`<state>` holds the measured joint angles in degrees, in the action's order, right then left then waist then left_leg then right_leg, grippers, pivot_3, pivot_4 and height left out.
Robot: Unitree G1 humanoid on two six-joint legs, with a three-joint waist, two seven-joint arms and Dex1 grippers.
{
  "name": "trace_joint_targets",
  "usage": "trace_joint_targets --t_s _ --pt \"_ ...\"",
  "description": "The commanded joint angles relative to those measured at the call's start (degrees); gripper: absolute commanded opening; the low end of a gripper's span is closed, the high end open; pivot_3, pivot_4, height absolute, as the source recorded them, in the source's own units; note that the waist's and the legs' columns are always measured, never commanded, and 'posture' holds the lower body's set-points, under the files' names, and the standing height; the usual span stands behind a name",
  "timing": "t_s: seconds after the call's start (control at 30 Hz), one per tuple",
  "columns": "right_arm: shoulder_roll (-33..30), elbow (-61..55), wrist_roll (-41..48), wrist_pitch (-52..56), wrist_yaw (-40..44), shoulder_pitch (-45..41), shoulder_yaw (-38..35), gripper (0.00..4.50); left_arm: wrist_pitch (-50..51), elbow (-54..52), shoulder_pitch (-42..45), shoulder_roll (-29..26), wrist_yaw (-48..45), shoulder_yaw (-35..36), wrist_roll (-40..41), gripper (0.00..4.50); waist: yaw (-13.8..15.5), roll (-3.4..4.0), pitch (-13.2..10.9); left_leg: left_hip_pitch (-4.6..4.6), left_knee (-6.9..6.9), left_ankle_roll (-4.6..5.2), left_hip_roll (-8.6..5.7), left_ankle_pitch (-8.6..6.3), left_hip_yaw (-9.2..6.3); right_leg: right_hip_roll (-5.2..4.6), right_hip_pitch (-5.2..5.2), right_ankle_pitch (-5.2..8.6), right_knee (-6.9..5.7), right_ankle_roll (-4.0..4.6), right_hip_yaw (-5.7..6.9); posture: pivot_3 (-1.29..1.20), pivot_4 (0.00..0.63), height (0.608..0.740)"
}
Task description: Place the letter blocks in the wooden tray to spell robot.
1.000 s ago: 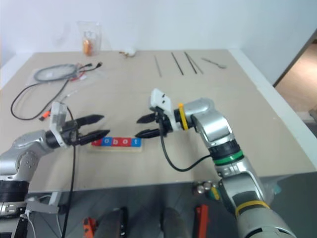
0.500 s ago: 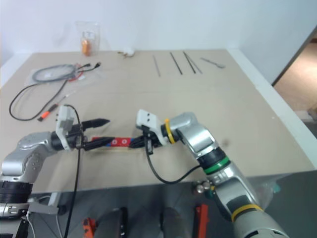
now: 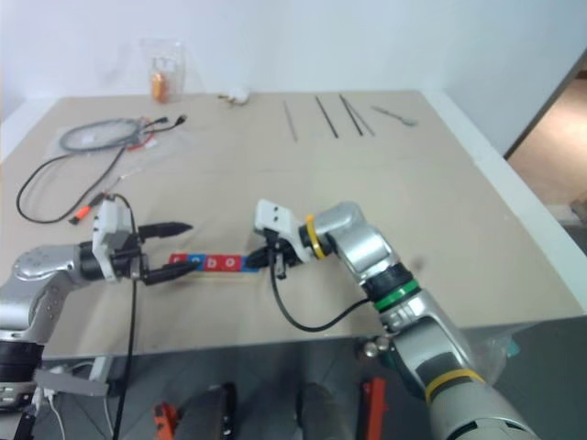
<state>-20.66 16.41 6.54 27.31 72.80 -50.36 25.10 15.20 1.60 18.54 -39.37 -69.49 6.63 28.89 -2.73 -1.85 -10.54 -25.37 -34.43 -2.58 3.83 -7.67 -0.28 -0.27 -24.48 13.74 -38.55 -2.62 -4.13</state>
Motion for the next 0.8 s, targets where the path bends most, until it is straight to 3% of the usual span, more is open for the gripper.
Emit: trace_joint_targets --t_s 0.03,0.5,0.8 --pt "0.4 -0.5 -0.1 -0.6 1.3 -1.1 0.4 0.04 -0.4 -1.2 0.2 -0.7 -0.3 1.3 0.8 4.5 0.0 0.0 0.0 0.0 0.0 0.0 0.0 0.0 0.0 0.0 0.0 0.0 0.0 0.0 0.0 0.0 0.15 0.74" --pt "2.2 5.5 -1.0 -2.4 1.0 -3.9 -0.5 0.04 0.4 -1.2 -0.2 -0.8 1.0 1.3 1.3 4.5 0.0 0.0 0.0 0.02 -0.02 0.01 0.01 0.01 -0.01 0.01 0.0 -0.05 -0.04 0.03 0.01 0.0 0.15 0.74" --pt "-4.0 -8.7 9.5 9.7 8.7 -2.5 -6.0 0.04 9.5 -2.9 -1.0 -2.8 2.9 4.4 5.9 4.5 0.0 0.0 0.0 -0.01 0.01 -0.01 0.0 -0.01 -0.02 0.0 -0.01 0.04 -0.04 -0.1 0.01 0.0 0.15 0.74"
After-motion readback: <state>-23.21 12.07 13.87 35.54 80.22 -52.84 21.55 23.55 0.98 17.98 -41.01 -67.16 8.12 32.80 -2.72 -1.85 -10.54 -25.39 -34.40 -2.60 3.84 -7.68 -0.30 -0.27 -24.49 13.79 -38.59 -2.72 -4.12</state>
